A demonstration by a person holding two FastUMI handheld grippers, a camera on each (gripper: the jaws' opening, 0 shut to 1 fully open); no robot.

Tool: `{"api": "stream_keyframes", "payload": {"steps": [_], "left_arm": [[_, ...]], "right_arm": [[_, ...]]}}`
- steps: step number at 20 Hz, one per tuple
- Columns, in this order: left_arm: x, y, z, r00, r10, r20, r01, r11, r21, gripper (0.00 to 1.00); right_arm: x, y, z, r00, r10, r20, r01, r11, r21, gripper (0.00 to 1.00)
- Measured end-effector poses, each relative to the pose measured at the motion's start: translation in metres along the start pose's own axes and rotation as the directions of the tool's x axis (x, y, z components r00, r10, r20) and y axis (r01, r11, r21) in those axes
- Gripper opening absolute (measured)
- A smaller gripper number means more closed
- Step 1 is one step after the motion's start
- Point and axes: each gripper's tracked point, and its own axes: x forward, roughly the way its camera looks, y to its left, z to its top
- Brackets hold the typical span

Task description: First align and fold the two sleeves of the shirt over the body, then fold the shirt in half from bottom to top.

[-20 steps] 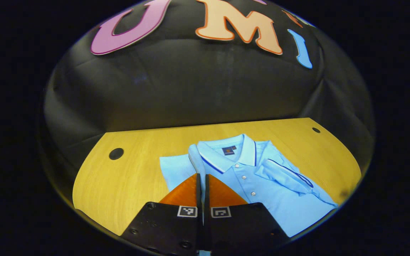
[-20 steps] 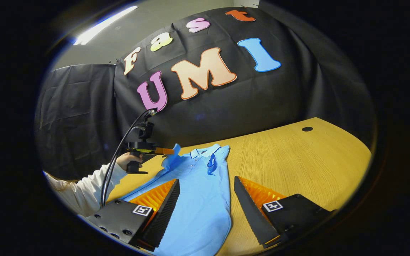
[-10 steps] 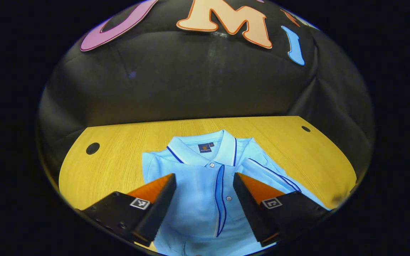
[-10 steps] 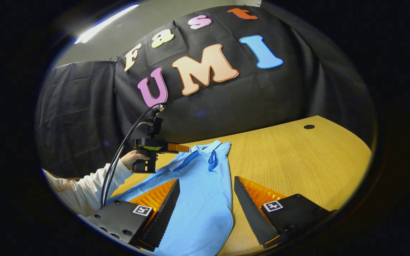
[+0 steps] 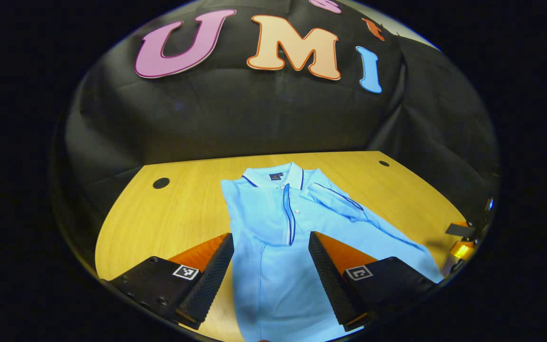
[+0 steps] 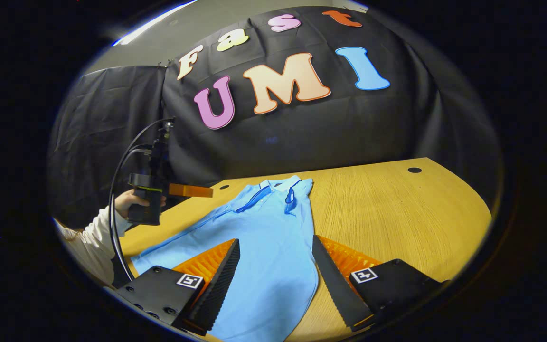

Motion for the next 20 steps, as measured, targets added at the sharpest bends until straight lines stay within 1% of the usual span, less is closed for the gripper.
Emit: {"api": "stream_keyframes", "payload": {"steps": [2,5,6,9,13,14,16,20], "left_arm": [[-0.039,-0.01,-0.024,1.0,-0.016,0.014,0.016,1.0,-0.001,0.95],[-0.088,-0.02,-0.063,1.0,-0.013,0.014,0.013,1.0,-0.02,0.95],[-0.1,-0.023,-0.076,1.0,-0.01,0.009,0.011,0.999,-0.035,0.95],[-0.139,-0.039,-0.119,0.999,-0.034,-0.011,0.033,0.993,-0.111,0.95],[-0.168,-0.042,-0.161,0.999,0.008,-0.041,-0.013,0.992,-0.123,0.95],[-0.171,-0.047,-0.169,0.999,0.006,-0.047,-0.011,0.992,-0.125,0.95],[-0.178,-0.054,-0.18,0.999,-0.001,-0.051,-0.006,0.991,-0.134,0.95],[-0.177,-0.056,-0.19,0.998,0.019,-0.061,-0.026,0.993,-0.117,0.95]], "right_arm": [[-0.012,0.005,-0.013,1.0,-0.004,-0.028,0.003,0.999,-0.037,0.97],[-0.027,0.018,-0.035,0.998,-0.002,-0.061,-0.001,0.999,-0.054,0.97],[-0.032,0.022,-0.042,0.997,-0.001,-0.071,-0.003,0.999,-0.054,0.97],[-0.047,0.033,-0.06,0.996,0.008,-0.093,-0.013,0.998,-0.053,0.97],[-0.066,0.033,-0.079,0.993,-0.019,-0.116,0.011,0.998,-0.07,0.97],[-0.071,0.034,-0.085,0.992,-0.025,-0.123,0.016,0.997,-0.071,0.97],[-0.078,0.032,-0.096,0.989,-0.041,-0.14,0.029,0.996,-0.09,0.97],[-0.081,0.031,-0.112,0.983,-0.062,-0.175,0.038,0.99,-0.135,0.97]]}}
